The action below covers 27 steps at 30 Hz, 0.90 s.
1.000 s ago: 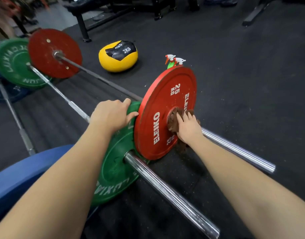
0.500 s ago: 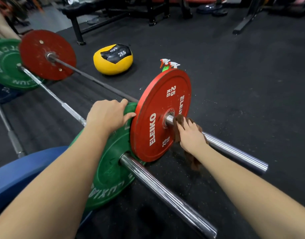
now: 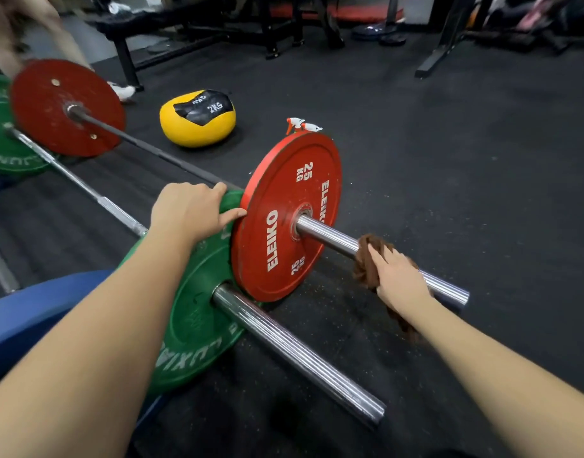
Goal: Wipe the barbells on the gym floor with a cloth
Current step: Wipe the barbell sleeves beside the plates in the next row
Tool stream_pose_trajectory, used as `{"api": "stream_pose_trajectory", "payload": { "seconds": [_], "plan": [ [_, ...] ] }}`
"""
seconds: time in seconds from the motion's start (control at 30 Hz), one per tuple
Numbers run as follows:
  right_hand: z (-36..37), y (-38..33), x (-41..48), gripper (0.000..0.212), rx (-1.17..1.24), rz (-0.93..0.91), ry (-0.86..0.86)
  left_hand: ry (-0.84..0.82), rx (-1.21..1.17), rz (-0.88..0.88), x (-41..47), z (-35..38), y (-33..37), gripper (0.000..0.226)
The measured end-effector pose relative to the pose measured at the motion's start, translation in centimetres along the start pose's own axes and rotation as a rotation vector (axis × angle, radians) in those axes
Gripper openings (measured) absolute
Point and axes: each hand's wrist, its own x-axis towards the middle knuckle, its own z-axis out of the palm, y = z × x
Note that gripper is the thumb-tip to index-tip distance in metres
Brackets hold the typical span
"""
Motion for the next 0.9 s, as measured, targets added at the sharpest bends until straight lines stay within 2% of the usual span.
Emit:
{"api": "stream_pose_trajectory", "payload": {
  "seconds": [0.13, 0.23, 0.37, 0.47, 0.57, 0.63, 0.77, 0.9],
  "plan": [
    [-1.1, -2.4, -0.1, 0.083, -0.099, 0.085, -0.028, -0.030, -0.005, -0.017, -0.5, -0.5, 0.0, 0.079],
    [-1.5, -3.4, 0.4, 0.085, -0.061, 0.155, -0.071, -0.036, -0.033, -0.045, -0.7, -0.3, 0.0, 0.080],
    [-1.6, -1.4, -1.0, 0.090, -0.069, 0.103, -0.083, -0.062, -0.089, -0.138, -1.2, -0.3, 0.1, 0.082],
    [-1.6, 1.7, -3.2, 0.079, -0.019, 0.122, -0.065, -0.099, -0.194, -0.276, -1.5, -0.3, 1.1, 0.088],
    [-1.4, 3.9, -5.1, 0.066, -0.020, 0.146, -0.035, -0.167, -0.238, -0.412, -1.7, -0.9, 2.0, 0.098],
    [-1.4, 4.0, -5.4, 0.064, -0.061, 0.163, -0.076, -0.244, -0.228, -0.470, -1.7, -1.7, 2.2, 0.101],
    [-2.9, 1.1, -3.5, 0.066, -0.051, 0.314, -0.201, -0.416, -0.191, -0.427, 0.0, -3.4, 4.6, 0.102],
    [-2.8, 0.2, -2.0, 0.080, 0.001, 0.152, -0.204, -0.506, -0.334, -0.534, 1.4, -4.0, 6.4, 0.100]
  ]
}}
